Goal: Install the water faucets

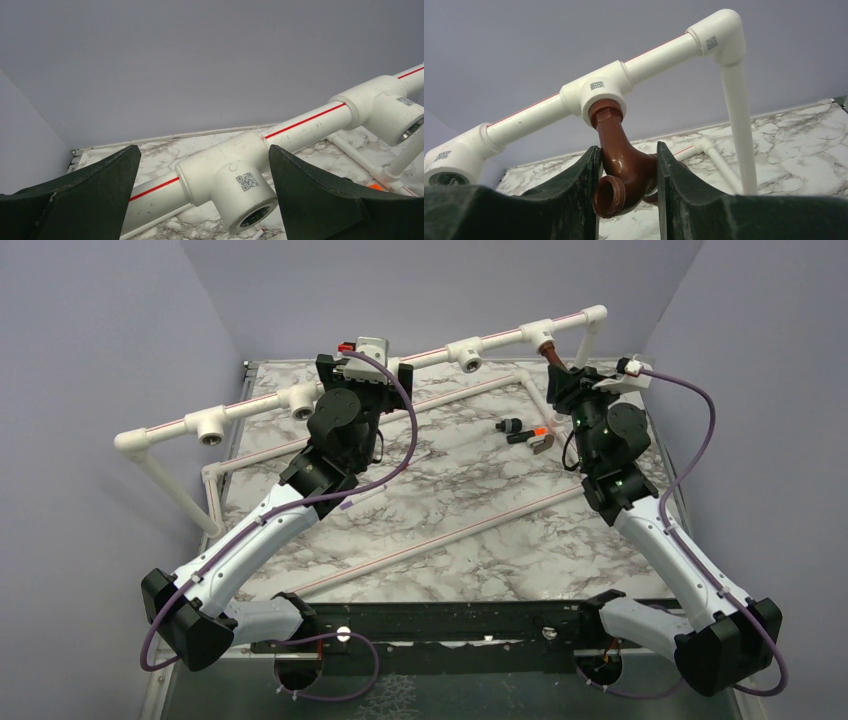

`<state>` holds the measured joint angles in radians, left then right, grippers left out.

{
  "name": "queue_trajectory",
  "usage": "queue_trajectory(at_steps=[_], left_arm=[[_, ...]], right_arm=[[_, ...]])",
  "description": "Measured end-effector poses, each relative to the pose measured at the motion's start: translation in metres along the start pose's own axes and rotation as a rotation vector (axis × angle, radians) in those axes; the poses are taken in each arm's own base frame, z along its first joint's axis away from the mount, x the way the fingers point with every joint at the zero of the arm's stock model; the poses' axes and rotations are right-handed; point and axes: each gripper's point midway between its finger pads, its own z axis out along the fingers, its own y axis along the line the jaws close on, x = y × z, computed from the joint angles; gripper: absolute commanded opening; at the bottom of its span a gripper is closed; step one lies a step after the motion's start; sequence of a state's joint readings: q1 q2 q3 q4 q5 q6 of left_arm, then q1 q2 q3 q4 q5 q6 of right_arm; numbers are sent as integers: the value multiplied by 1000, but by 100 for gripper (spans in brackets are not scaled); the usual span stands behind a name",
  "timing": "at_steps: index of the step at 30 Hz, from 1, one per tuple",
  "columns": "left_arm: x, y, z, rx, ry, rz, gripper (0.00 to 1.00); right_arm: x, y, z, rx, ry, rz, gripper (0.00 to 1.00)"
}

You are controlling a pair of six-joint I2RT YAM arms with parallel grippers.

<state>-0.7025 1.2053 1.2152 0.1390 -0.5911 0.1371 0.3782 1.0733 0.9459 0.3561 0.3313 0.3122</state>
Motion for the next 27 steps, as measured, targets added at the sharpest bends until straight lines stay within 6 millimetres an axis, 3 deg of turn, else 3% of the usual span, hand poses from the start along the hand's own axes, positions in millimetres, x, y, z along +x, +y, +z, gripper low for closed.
queue_trajectory(at_steps=[10, 12, 14, 21, 24, 27], left_arm=[[2, 0, 0, 0, 6, 4, 99], [2, 0, 0, 1, 8, 6, 99], [3, 0, 0, 1, 9, 6, 99], [3, 0, 0, 0, 9, 6, 99], [3, 0, 0, 0, 9, 6, 99], [3, 0, 0, 0, 9, 6, 99]], right_arm=[[2, 2, -3, -23, 37, -67, 62], [-5, 12, -4, -58, 30, -39, 68], [-26, 28, -8, -116, -3, -26, 76], [-87, 50, -27, -208, -115, -98, 83], [-99, 49, -33, -213, -136, -182, 84], [-99, 44, -36, -212, -132, -287, 84]])
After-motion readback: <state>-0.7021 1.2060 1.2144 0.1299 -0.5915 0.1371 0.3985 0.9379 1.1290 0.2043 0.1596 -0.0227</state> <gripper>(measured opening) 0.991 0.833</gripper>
